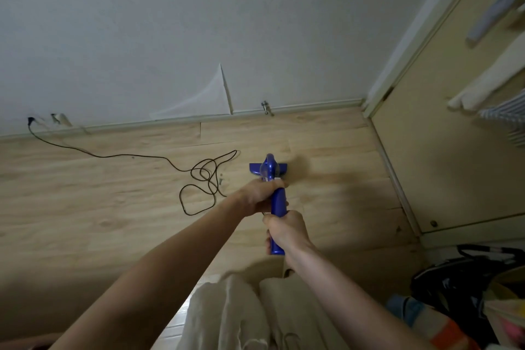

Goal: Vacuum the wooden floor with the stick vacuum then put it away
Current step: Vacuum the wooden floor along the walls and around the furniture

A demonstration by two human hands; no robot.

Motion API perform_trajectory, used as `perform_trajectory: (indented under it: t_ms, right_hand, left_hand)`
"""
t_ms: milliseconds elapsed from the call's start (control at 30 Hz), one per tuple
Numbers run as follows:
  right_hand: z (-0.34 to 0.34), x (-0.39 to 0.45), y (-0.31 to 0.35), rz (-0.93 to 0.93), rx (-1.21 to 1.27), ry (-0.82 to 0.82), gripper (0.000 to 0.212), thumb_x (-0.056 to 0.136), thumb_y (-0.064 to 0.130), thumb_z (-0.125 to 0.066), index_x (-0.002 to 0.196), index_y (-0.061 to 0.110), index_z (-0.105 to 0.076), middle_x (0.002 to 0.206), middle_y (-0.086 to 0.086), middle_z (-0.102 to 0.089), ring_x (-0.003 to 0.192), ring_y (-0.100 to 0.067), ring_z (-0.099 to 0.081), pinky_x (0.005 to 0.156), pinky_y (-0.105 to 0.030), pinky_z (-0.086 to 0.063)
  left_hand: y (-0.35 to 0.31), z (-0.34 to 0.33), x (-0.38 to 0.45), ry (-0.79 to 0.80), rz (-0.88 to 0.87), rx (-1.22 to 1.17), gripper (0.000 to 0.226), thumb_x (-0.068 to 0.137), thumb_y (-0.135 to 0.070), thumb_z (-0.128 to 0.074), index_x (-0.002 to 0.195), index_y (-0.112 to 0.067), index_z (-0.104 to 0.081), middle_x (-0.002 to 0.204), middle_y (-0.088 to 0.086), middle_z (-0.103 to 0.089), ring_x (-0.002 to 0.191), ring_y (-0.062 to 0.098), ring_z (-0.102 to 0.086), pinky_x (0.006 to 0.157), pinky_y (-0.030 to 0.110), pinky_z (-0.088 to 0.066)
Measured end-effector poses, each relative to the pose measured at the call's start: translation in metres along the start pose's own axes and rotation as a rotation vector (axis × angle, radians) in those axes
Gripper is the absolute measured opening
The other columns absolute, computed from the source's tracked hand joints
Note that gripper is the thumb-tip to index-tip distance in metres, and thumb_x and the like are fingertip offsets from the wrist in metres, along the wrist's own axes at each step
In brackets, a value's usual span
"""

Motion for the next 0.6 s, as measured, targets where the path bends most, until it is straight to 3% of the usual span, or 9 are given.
perform_trajectory:
  t_ms: [67,200,267,333,467,600]
  right_hand:
    - [0.006,0.012,0.006,-0.006,0.003,-0.007,0.011,0.090,0.015,-0.061,0.099,0.010,-0.055,0.071,-0.005,-0.059,0.046,-0.014,-0.056,0.053,-0.027,-0.053]
    - [0.018,0.045,0.033,0.009,0.013,-0.016,0.010,0.089,0.015,-0.062,0.096,0.008,-0.058,0.071,-0.006,-0.059,0.050,-0.016,-0.057,0.057,-0.031,-0.054]
    - [0.022,0.064,0.048,0.026,0.005,-0.018,0.012,0.088,0.015,-0.061,0.097,0.008,-0.058,0.071,-0.006,-0.060,0.050,-0.017,-0.058,0.061,-0.034,-0.057]
    - [0.027,0.083,0.064,0.030,-0.017,0.002,0.010,0.088,0.015,-0.060,0.095,0.009,-0.056,0.075,-0.007,-0.061,0.051,-0.017,-0.058,0.068,-0.037,-0.059]
    - [0.039,0.122,0.094,0.051,-0.097,0.059,0.011,0.088,0.014,-0.060,0.085,0.015,-0.049,0.080,-0.008,-0.060,0.055,-0.018,-0.059,0.069,-0.036,-0.059]
    - [0.052,0.156,0.111,0.053,-0.166,0.093,0.013,0.089,0.013,-0.060,0.092,0.015,-0.047,0.080,-0.008,-0.059,0.054,-0.018,-0.058,0.061,-0.033,-0.057]
  left_hand:
    - [-0.008,-0.004,0.011,-0.007,0.005,0.000,0.024,0.091,-0.023,-0.065,0.100,-0.005,-0.053,0.089,0.014,-0.063,0.074,0.020,-0.064,0.068,0.029,-0.056]
    - [-0.037,-0.011,0.041,-0.052,-0.012,-0.021,0.027,0.090,-0.026,-0.066,0.099,-0.004,-0.055,0.088,0.013,-0.063,0.073,0.020,-0.063,0.062,0.027,-0.055]
    - [-0.053,-0.011,0.060,-0.071,-0.004,-0.019,0.029,0.088,-0.029,-0.068,0.096,-0.004,-0.056,0.088,0.013,-0.064,0.075,0.021,-0.063,0.066,0.029,-0.057]
    - [-0.070,-0.011,0.077,-0.085,0.006,-0.025,0.036,0.085,-0.032,-0.070,0.102,-0.003,-0.057,0.090,0.013,-0.065,0.077,0.021,-0.064,0.073,0.031,-0.056]
    - [-0.100,-0.009,0.107,-0.110,0.012,-0.071,0.045,0.087,-0.033,-0.069,0.115,-0.001,-0.056,0.091,0.012,-0.067,0.077,0.019,-0.065,0.069,0.030,-0.055]
    - [-0.121,-0.012,0.136,-0.116,0.015,-0.080,0.045,0.087,-0.034,-0.068,0.116,-0.002,-0.055,0.096,0.013,-0.066,0.085,0.022,-0.065,0.083,0.035,-0.055]
Point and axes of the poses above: each hand's wrist, its own x-axis towards the middle knuckle, its own z-axis out of the back of the hand, y = z × x, the point moved 2 cm from there along x, towards the middle knuckle
